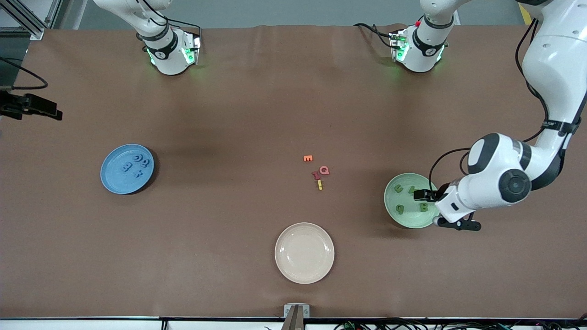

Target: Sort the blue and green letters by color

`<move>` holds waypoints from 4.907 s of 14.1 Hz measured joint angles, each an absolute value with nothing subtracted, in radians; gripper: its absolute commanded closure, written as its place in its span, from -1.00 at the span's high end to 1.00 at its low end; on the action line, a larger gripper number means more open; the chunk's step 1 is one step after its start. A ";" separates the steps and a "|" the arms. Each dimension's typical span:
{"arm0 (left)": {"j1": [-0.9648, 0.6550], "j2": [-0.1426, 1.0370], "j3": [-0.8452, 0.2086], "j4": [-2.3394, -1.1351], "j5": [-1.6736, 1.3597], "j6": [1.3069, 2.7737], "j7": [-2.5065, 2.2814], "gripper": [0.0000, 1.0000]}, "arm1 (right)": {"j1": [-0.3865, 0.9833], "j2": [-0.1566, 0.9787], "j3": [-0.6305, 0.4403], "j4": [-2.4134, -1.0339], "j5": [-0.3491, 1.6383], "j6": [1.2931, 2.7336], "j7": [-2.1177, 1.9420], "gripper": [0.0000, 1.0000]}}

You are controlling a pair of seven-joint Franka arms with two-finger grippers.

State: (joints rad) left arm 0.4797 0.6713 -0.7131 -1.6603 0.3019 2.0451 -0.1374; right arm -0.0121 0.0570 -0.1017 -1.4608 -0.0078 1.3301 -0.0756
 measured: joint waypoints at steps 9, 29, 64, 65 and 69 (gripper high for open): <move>0.160 0.243 -0.203 -1.916 -0.096 2.087 0.167 1.00 | -0.012 -0.062 -0.089 -1.527 0.001 1.327 -0.097 1.00; 0.202 -0.040 -0.191 -1.576 -0.030 1.702 0.037 1.00 | 0.008 -0.089 -0.098 -1.564 -0.002 1.360 -0.111 1.00; -0.053 -0.003 0.052 -1.560 -0.020 1.660 -0.022 1.00 | 0.004 -0.098 -0.100 -1.565 -0.002 1.366 -0.125 1.00; -0.053 -0.003 0.038 -1.559 -0.018 1.660 -0.024 1.00 | 0.004 -0.098 -0.100 -1.565 -0.002 1.366 -0.125 1.00; -0.050 -0.004 0.021 -1.543 -0.018 1.660 -0.027 1.00 | 0.004 -0.098 -0.100 -1.565 -0.002 1.366 -0.125 1.00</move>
State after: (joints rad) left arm -0.0501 -0.0037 0.0214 -1.5434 -0.0184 1.6601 -0.0265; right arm 0.0038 -0.0975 -0.1003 -1.5652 -0.0018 1.3658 -0.1252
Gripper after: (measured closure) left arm 0.000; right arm 0.000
